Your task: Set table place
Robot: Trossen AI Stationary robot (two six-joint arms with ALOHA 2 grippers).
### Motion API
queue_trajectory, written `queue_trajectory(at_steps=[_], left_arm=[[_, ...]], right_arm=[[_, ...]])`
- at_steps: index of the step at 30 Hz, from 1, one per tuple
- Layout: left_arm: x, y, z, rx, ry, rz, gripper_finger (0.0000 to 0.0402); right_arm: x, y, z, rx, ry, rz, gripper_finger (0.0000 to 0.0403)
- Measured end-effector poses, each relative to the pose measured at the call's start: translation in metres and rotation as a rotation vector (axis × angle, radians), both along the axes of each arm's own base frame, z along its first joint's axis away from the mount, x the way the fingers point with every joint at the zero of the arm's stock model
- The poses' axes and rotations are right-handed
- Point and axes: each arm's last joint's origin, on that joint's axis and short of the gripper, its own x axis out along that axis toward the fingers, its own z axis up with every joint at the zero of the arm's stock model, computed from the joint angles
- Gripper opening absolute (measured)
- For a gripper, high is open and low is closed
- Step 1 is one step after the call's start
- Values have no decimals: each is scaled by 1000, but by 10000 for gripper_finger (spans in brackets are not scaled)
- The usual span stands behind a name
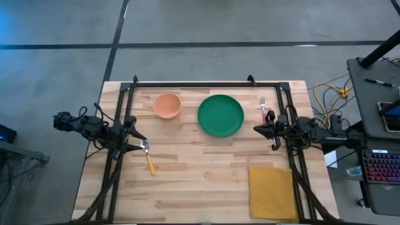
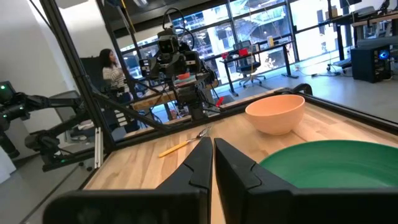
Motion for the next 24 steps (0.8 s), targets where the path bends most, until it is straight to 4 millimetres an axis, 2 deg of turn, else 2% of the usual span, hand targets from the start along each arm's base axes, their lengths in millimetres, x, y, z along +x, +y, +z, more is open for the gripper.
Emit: queue_trajectory(at_steps=[18,24], left_arm=[[0,0,0,8,-2,-1,185],[0,0,0,383,-100,-32,185]], right_arm=[[0,-1,2,-60,-16,-27,11],[-1,-6,3,-16,-31,-207,11]])
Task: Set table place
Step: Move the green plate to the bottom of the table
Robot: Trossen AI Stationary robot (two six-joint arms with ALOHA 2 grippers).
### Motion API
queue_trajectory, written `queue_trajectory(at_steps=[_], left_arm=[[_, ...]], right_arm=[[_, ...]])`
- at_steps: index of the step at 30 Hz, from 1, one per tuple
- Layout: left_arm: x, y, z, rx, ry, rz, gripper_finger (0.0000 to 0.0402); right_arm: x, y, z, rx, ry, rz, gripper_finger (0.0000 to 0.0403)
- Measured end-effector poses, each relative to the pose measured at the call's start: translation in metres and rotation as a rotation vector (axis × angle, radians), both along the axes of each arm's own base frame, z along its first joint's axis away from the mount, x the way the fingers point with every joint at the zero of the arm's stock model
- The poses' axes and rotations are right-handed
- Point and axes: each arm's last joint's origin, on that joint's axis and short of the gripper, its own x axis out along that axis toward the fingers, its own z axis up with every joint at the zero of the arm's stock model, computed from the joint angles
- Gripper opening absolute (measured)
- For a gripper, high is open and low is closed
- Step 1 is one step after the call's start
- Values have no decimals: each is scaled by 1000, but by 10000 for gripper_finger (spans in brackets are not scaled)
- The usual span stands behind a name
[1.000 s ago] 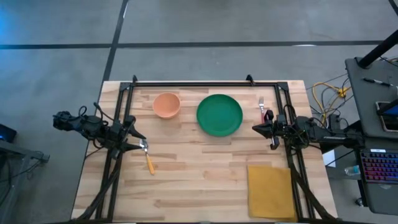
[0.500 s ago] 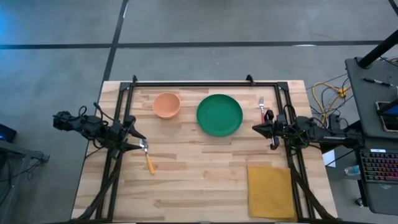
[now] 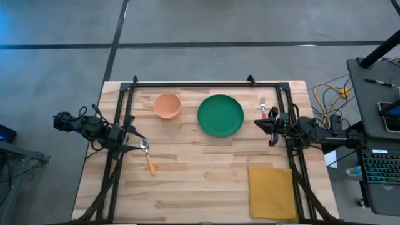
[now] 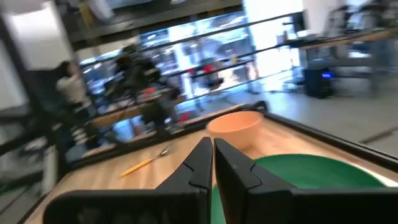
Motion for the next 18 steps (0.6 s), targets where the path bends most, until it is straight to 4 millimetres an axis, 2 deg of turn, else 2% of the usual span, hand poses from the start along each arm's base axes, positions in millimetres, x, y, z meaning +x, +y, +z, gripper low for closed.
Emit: queue_trajectory(at_steps=[7,14,18], left_arm=[[0,0,0,46,-12,-4,185],[0,0,0,50,-9,-5,185],[0,0,9,19,-97,-3,185]], right_arm=[[0,-2,0,110,-33,-42,11],[-1,-1,9,106,-120,-22,11],[-2,-1,18,46,-197,-30,11]])
